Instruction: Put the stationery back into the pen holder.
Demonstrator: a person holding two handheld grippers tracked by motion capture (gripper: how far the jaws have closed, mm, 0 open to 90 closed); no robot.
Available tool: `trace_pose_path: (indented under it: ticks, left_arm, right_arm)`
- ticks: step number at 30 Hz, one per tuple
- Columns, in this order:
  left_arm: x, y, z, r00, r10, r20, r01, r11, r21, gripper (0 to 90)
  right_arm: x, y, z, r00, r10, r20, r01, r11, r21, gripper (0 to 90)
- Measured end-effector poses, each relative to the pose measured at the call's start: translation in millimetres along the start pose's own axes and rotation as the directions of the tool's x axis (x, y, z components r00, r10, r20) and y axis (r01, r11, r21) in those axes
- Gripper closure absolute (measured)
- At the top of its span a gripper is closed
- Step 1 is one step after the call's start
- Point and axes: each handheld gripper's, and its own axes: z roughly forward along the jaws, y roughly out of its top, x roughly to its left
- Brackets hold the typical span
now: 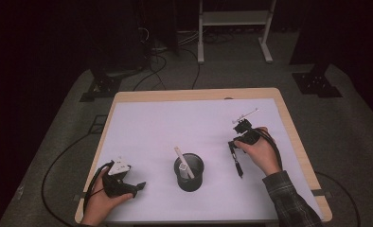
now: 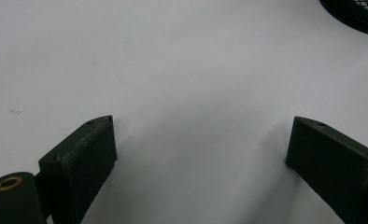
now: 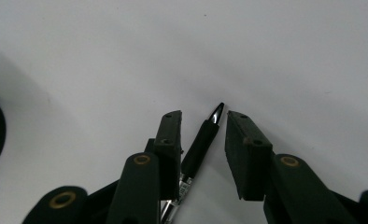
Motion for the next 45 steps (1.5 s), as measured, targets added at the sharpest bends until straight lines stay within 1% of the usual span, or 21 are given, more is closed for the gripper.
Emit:
trace_pose_path:
  ticks: [6,11,19,23,25,28,31,34,40,45]
  left_arm:
    - [0.0,0.0,0.1,1.0000,0.000,0.000,0.000,1.0000,-0.001,7.6]
    - [-0.1,-0.2,0.4,1.0000,-0.002,0.000,0.002,1.0000,-0.005,7.6]
    - [0.0,-0.1,0.2,1.0000,-0.001,0.000,0.001,1.0000,-0.003,7.6]
    - [-0.1,-0.2,0.4,1.0000,-0.002,0.000,0.002,1.0000,-0.005,7.6]
    - [0.0,-0.1,0.2,1.0000,-0.001,0.000,0.001,1.0000,-0.003,7.6]
    - [0.0,-0.1,0.2,1.0000,-0.001,0.000,0.001,1.0000,-0.003,7.6]
    - [0.0,-0.1,0.2,1.0000,-0.001,0.000,0.001,1.0000,-0.002,7.6]
    - [0.0,-0.1,0.2,1.0000,0.000,0.000,0.000,1.0000,-0.002,7.6]
    - [0.0,-0.1,0.2,1.0000,0.000,0.000,0.000,1.0000,-0.002,7.6]
    - [0.0,0.0,0.1,1.0000,0.000,0.000,0.000,1.0000,-0.001,7.6]
  right_arm:
    - [-0.3,3.0,9.3,0.9996,0.029,0.003,-0.029,0.9981,0.055,66.7]
    - [0.7,5.0,17.3,0.9993,0.024,0.027,-0.027,0.9958,0.087,66.0]
    - [-0.3,5.7,23.8,0.9992,0.028,0.028,-0.032,0.9922,0.120,66.4]
    - [0.3,5.6,25.4,0.9994,0.029,0.018,-0.031,0.9901,0.137,68.0]
    - [0.8,5.6,27.7,0.9996,0.019,0.019,-0.021,0.9890,0.147,68.3]
    - [0.1,6.4,27.9,0.9996,0.020,0.019,-0.022,0.9879,0.153,70.2]
    - [0.4,6.5,28.3,0.9995,0.011,0.030,-0.015,0.9875,0.157,73.3]
    - [1.2,7.1,28.5,0.9993,0.010,0.035,-0.015,0.9869,0.161,74.4]
    - [1.0,7.5,28.9,0.9990,-0.008,0.044,0.001,0.9867,0.162,78.9]
    - [1.5,6.8,28.8,0.9986,-0.020,0.049,0.012,0.9873,0.158,79.3]
